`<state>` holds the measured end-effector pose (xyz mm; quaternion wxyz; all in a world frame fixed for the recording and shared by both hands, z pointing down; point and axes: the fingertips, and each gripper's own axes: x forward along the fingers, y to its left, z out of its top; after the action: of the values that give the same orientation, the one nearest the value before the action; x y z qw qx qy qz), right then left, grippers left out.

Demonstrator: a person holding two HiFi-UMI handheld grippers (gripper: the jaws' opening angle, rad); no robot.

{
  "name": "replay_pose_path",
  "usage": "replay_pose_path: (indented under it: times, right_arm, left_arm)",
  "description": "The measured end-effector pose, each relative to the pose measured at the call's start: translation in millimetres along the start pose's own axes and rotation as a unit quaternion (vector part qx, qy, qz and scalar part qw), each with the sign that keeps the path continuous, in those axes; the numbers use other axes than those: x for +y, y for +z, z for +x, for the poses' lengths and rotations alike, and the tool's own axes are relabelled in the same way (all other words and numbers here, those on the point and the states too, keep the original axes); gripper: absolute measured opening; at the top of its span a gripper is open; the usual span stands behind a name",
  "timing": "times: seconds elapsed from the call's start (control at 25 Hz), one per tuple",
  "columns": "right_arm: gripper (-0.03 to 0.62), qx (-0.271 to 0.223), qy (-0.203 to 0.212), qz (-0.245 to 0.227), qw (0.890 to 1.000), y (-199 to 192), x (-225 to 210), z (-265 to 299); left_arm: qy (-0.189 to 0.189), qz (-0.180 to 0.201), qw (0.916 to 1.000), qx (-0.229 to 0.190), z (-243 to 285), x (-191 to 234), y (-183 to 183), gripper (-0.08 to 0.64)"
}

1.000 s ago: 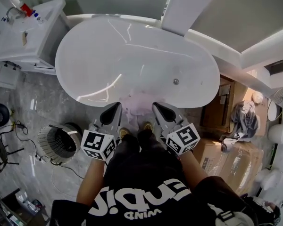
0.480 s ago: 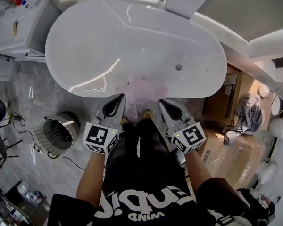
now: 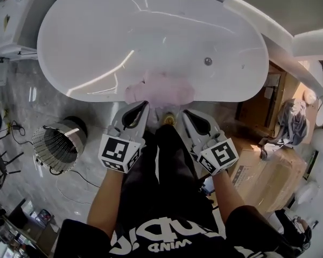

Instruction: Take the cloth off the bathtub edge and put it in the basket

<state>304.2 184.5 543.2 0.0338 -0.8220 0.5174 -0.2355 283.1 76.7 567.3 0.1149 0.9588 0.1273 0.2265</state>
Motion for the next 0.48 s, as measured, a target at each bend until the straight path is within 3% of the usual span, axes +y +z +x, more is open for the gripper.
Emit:
replay_pose_path:
  times: [0.24, 0.48]
  right_arm:
    - [0.005, -0.002, -0.009, 0.005, 1.000, -9.0, -7.4, -3.0]
    - [0.005, -0.001, -0.013, 0.008, 1.000, -10.0, -11.4, -6.5]
  left_arm:
    - [-0.004, 0.007, 0.9999, 0.011, 9.8, -3.9, -13.7, -0.002]
    - [-0.032, 0.017, 0.9989, 0.031, 16.5, -12.8, -22.9, 0.060]
